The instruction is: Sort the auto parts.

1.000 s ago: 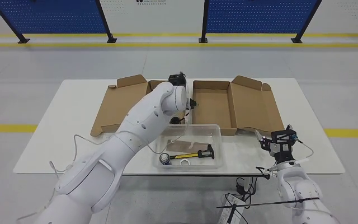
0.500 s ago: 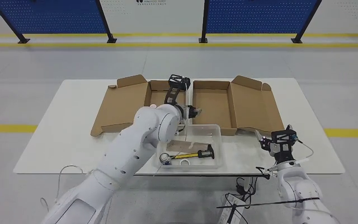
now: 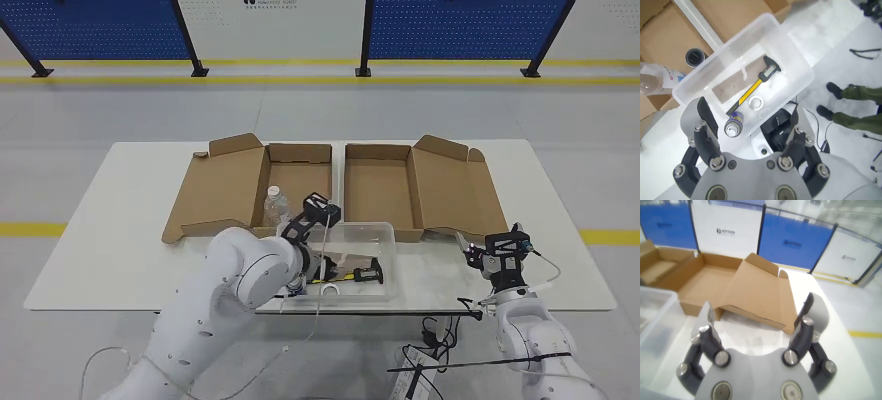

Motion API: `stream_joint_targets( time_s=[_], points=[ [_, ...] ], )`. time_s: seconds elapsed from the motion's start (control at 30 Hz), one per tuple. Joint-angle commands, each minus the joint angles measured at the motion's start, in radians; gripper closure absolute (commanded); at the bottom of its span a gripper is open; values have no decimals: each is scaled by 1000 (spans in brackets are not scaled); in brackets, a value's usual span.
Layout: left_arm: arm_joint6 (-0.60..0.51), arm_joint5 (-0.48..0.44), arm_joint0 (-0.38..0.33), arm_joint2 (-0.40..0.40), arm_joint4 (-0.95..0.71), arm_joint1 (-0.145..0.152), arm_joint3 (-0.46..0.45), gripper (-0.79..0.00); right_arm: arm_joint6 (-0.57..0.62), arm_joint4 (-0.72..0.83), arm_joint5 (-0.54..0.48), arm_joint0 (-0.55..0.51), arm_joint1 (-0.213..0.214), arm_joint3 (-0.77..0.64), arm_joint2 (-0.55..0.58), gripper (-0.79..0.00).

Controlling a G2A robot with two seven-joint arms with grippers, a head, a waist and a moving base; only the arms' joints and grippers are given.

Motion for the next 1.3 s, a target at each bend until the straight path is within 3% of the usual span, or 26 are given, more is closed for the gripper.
stream_joint_targets(
  time_s=[0.0, 0.2, 0.4, 0.93, 1.27],
  points=[
    [-46, -34, -8, -12, -29, 4, 12, -785, 0, 0, 0, 0, 0, 0, 0, -785],
    [-64, -118, -55, 3, -98, 28, 113, -785, 0, 0, 0, 0, 0, 0, 0, -785],
    [-64, -115, -145, 42, -197, 55, 174, -785, 0, 0, 0, 0, 0, 0, 0, -785],
    [-44, -118, -143, 41, -201, 57, 177, -785, 0, 0, 0, 0, 0, 0, 0, -785],
    [-64, -328, -148, -10, -216, 100, 119, -785, 0, 0, 0, 0, 0, 0, 0, -785]
  ],
)
